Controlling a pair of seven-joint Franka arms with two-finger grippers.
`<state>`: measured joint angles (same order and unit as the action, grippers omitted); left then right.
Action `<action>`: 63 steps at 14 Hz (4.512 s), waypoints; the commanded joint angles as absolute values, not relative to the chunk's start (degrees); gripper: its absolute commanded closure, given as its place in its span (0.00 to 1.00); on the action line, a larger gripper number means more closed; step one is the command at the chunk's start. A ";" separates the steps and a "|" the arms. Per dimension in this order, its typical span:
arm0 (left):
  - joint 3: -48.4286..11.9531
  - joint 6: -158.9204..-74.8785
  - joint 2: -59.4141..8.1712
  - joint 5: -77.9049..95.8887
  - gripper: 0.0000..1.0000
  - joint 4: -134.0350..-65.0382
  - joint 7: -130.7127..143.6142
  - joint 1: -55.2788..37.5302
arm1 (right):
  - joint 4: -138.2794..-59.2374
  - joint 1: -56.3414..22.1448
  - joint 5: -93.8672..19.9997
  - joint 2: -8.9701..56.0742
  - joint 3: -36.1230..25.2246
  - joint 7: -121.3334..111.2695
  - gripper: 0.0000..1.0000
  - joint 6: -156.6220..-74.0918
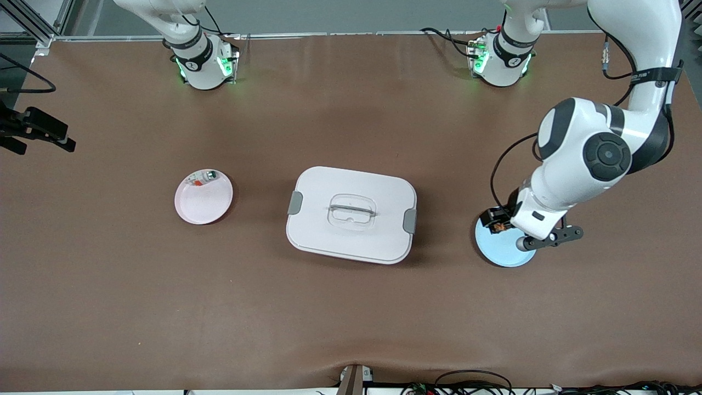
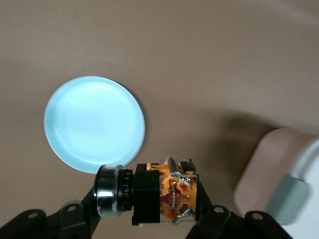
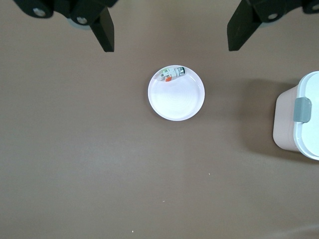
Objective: Transfer orange switch to right arm and place
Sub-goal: 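Lift the switch with the left gripper and carry it over the white box, then hold the switch above the box while the right gripper reaches toward it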
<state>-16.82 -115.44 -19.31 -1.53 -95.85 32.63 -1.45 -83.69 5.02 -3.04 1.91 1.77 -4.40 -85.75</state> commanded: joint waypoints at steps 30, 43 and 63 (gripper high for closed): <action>-30.15 -121.82 -27.95 6.76 1.00 -76.20 114.52 -16.00 | -104.94 7.91 -42.25 -5.98 3.34 -7.03 0.00 -95.45; -30.06 -121.90 -27.95 8.61 1.00 -75.06 114.00 -15.12 | -115.84 -15.10 -60.97 -4.84 3.52 -6.77 0.00 -126.28; -29.97 -121.82 -27.95 8.61 1.00 -75.15 114.08 -15.21 | -105.74 -34.01 -76.20 10.81 3.52 -4.22 0.00 -151.69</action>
<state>-29.80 -121.92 -27.39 7.60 -76.39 113.82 -15.08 -107.82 -32.71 -75.03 8.97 4.08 -4.73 -150.57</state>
